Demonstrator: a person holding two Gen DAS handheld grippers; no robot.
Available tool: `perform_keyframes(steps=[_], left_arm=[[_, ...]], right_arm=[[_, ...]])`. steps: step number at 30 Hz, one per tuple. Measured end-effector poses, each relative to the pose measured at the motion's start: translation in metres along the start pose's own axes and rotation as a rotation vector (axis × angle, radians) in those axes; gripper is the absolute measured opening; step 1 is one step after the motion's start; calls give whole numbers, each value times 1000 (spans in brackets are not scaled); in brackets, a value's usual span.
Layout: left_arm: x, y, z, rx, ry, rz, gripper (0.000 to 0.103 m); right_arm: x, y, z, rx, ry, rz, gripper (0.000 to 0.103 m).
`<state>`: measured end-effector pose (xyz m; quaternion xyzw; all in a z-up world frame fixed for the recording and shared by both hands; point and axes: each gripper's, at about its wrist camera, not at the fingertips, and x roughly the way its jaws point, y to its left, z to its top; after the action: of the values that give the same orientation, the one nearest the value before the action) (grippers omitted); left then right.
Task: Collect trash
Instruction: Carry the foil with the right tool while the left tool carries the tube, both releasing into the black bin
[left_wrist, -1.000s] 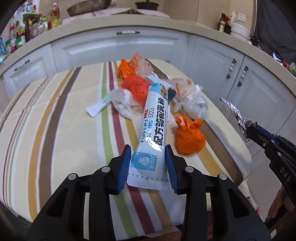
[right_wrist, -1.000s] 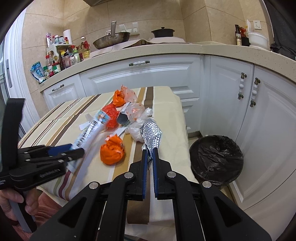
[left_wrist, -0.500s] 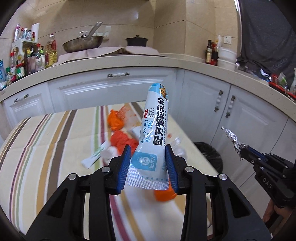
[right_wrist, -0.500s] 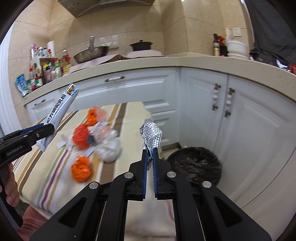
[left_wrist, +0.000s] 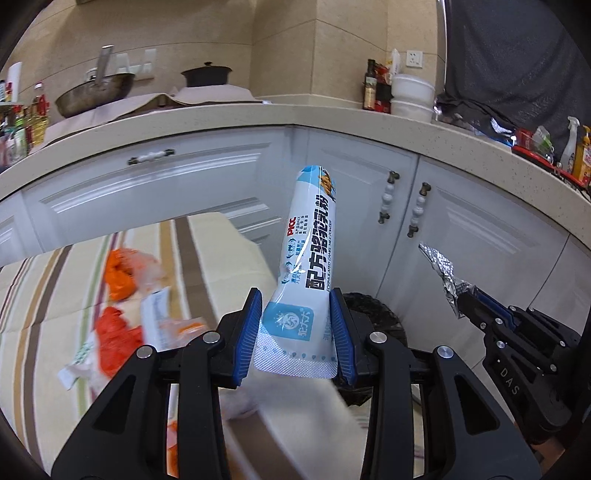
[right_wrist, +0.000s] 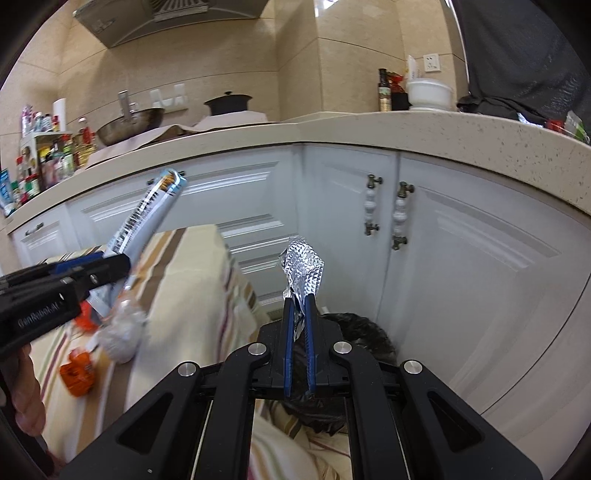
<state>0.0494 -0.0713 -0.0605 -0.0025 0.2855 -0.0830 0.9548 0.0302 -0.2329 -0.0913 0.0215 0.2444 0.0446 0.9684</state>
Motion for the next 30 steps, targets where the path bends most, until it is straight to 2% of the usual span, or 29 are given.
perform_keyframes(steps=[7, 14, 21, 23, 24, 25, 26, 27, 28, 30], left_arm=[[59, -40, 11, 32, 68, -13, 37], [108, -64, 12, 48, 150, -23, 37], [161, -72, 7, -6, 294, -45, 37], [173, -76, 6, 5, 327, -27, 37], [179, -78, 5, 11, 338, -25, 40], [183, -79, 5, 13, 346, -21, 46], [186, -79, 3, 13, 351, -17, 48], [190, -79, 2, 10, 356, -13, 50], [192, -78, 1, 6, 360, -11, 52], [193, -76, 0, -2, 368, -12, 53]], right_arm=[[30, -31, 6, 36, 18, -21, 6], [61, -55, 3, 66, 56, -19, 6], [98, -73, -9, 97, 112, -21, 6], [110, -78, -11, 109, 130, -19, 6], [117, -81, -14, 119, 140, -12, 7], [122, -83, -16, 128, 149, -8, 14], [126, -86, -18, 137, 151, -15, 20], [129, -88, -19, 143, 154, -21, 30], [132, -90, -20, 150, 155, -27, 34], [134, -91, -21, 159, 157, -33, 35]])
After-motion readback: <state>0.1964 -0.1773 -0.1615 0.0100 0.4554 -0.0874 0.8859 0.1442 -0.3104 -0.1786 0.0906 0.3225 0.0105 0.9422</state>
